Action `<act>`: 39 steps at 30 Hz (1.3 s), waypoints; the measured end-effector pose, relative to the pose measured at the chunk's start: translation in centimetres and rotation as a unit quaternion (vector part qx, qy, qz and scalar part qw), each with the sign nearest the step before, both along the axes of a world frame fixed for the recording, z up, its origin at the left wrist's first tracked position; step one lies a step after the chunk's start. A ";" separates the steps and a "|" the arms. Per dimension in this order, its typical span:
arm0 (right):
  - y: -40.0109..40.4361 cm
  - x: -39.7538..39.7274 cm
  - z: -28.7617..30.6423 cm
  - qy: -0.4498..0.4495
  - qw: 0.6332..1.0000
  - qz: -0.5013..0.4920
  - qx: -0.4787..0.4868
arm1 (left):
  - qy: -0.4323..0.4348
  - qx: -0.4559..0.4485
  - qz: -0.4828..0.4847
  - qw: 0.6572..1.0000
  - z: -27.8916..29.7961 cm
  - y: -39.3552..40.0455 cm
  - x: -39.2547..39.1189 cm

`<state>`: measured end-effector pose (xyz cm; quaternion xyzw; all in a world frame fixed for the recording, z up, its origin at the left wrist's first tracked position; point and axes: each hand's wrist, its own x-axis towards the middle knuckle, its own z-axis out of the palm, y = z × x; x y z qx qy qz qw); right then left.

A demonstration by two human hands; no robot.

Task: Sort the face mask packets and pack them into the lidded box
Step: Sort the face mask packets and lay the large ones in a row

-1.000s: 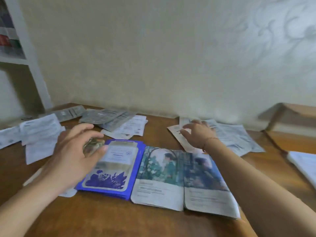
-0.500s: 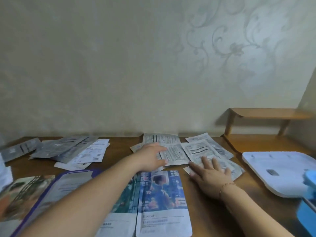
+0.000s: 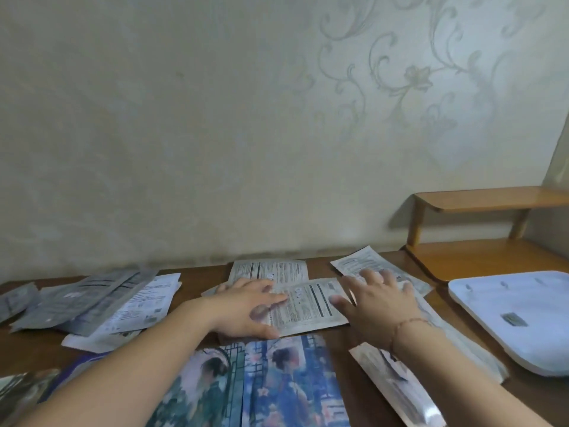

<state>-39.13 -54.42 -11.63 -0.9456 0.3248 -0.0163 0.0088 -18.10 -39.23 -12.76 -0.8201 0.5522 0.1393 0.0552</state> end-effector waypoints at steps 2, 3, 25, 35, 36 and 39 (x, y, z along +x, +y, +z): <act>-0.9 4.0 -0.7 -0.015 0.992 0.117 0.045 | 0.017 -0.017 0.003 1.000 0.0 1.7 1.2; -0.9 5.9 -1.1 -0.006 0.983 0.167 0.076 | 0.033 -0.028 0.014 0.999 0.0 2.2 1.8; 1.5 12.8 -0.8 0.014 0.963 0.265 0.044 | -0.051 0.038 0.140 0.988 -0.8 7.9 7.4; -0.7 11.9 -0.7 0.145 0.971 0.192 0.012 | -0.052 -0.049 0.220 0.973 -1.0 13.8 10.6; -0.3 12.1 -0.4 0.141 0.972 0.190 0.002 | -0.071 -0.055 0.242 0.966 -0.9 14.6 11.3; 2.8 13.6 0.5 0.059 0.972 0.228 -0.005 | -0.096 -0.012 0.318 0.943 -0.3 17.8 13.9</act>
